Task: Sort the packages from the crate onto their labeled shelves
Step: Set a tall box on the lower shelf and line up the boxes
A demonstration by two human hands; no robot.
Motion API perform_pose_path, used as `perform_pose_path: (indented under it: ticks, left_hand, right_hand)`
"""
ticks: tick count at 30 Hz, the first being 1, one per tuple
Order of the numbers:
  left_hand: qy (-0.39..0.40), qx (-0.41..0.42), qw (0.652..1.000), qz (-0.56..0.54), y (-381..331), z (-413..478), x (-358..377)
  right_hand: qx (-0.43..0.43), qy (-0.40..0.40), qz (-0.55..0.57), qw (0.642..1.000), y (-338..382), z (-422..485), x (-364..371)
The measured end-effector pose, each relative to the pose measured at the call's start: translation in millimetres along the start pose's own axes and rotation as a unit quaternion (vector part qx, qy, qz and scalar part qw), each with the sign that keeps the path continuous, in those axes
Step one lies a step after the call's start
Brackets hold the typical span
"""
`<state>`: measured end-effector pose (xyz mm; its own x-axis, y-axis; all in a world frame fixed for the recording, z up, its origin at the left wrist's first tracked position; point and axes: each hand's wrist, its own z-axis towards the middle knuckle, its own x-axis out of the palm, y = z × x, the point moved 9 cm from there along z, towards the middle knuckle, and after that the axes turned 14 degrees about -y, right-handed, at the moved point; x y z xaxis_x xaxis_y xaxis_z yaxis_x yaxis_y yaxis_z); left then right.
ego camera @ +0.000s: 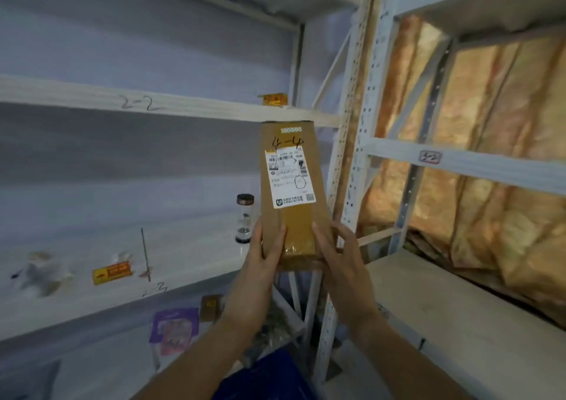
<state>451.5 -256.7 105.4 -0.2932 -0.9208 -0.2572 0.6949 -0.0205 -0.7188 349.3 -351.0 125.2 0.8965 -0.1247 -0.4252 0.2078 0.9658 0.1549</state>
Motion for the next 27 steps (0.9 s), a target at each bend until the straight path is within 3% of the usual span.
perform_pose_path:
  ticks: [2, 3, 4, 5, 7, 11, 14, 17, 27]
  left_hand:
    - [0.000, -0.006, 1.000, -0.024, -39, 3, -15]
    - [0.004, 0.084, 0.996, 0.001, -60, 2, -18]
    - [0.023, 0.076, 0.997, -0.007, -80, 2, -21]
    - [0.017, 0.129, 0.991, 0.008, -105, 1, -25]
    - [-0.005, 0.156, 0.988, 0.011, -148, -1, -43]
    - [0.000, 0.342, 0.939, 0.040, -218, -6, -54]
    - [-0.031, 0.407, 0.912, 0.038, -260, -2, -64]
    - [-0.067, 0.484, 0.872, 0.032, -292, 0, -59]
    - [-0.009, 0.373, 0.918, -0.137, -375, -64, 13]
  right_hand:
    - [-0.017, -0.018, -0.034, 0.999, 11, 14, -32]
    - [-0.018, -0.055, -0.034, 0.998, 18, 25, -60]
    - [-0.009, -0.060, -0.050, 0.997, 23, 35, -82]
    - [-0.006, -0.069, -0.067, 0.995, 27, 40, -99]
    - [-0.009, -0.085, -0.079, 0.993, 40, 46, -133]
    - [-0.025, -0.099, -0.094, 0.990, 64, 69, -200]
    - [-0.021, -0.153, -0.144, 0.977, 79, 84, -252]
    - [-0.034, -0.150, -0.189, 0.970, 81, 83, -281]
    - [-0.018, -0.173, -0.353, 0.919, 50, 28, -408]
